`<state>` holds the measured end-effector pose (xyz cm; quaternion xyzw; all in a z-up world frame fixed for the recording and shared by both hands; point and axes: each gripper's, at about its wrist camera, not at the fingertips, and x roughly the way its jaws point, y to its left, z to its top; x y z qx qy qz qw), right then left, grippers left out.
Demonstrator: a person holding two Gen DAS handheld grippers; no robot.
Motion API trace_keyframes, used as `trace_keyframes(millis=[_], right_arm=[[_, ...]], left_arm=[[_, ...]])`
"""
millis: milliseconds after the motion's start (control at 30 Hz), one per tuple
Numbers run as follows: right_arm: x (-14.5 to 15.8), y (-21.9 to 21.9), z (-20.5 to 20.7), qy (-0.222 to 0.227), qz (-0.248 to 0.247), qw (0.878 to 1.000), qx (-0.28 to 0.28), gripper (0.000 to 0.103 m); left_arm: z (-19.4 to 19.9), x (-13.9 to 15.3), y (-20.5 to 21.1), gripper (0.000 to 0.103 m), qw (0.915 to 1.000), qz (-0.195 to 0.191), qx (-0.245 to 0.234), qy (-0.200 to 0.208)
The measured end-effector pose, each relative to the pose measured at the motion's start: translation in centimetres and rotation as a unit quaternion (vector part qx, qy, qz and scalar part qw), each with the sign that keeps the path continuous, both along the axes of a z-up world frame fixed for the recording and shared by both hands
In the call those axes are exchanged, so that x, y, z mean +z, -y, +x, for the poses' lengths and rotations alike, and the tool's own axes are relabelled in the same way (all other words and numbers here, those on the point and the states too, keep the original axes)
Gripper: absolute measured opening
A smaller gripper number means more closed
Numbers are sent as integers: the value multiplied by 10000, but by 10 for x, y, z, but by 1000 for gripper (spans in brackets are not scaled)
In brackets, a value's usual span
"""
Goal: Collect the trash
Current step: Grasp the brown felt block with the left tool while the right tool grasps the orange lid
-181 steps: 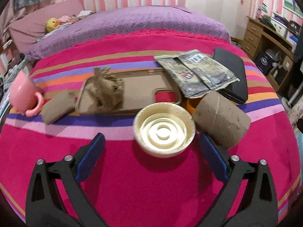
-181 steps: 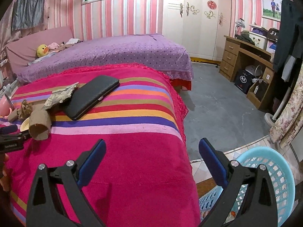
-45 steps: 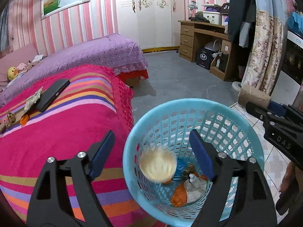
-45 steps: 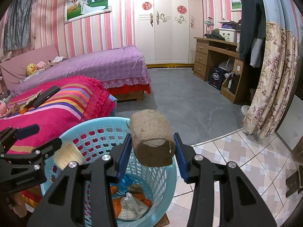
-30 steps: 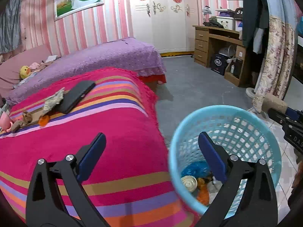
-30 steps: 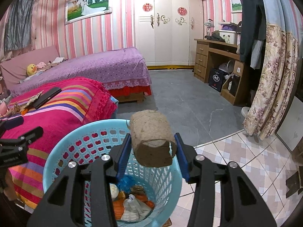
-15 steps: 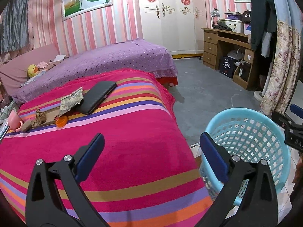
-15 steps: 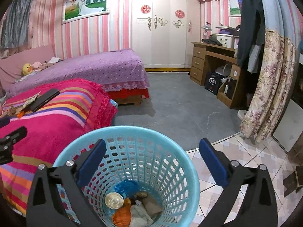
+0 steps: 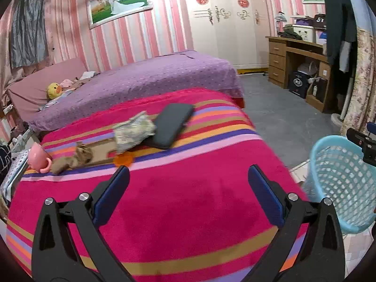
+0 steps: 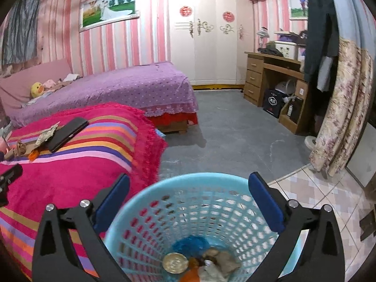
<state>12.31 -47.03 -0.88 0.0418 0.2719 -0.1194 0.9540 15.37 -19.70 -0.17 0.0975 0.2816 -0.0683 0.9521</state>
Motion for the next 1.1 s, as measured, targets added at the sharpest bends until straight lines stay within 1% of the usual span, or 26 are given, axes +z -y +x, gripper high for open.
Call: trace_keyframes(millis=[67,233,400,500,600,767,867,1000,1100], right_arm=[[0,-13,7,-27,-10,10000,59,98],[2,-44,25,36,67,9999,147,98],[5,-80,37,92,46,9995,315,98],[8,-106,48,94,25,9989,460,98],[6,-133,61,4,16,9985,556,98],[-3,-180,82,-145,195,9962,835,98],[-11,-212,95,-282,101,9945,999,98],[-18,-259,112,-454,72,9879,1482,98],[-22,-293,127,-563,-138,9830,1743,98]], left_arm=[[7,1,-17,97,10000,-11,40,-21],[24,4,-66,97,9995,-29,299,81],[44,-2,-111,97,9986,-160,484,-156],[52,-7,-137,97,9979,-75,607,-197],[58,-10,-159,97,9973,-93,673,-263],[69,-11,-203,97,9957,-189,823,-373],[74,-11,-226,97,9947,-271,909,-400],[83,-16,-260,97,9924,-271,1113,-451],[90,-22,-283,97,9899,-409,1217,-597]])
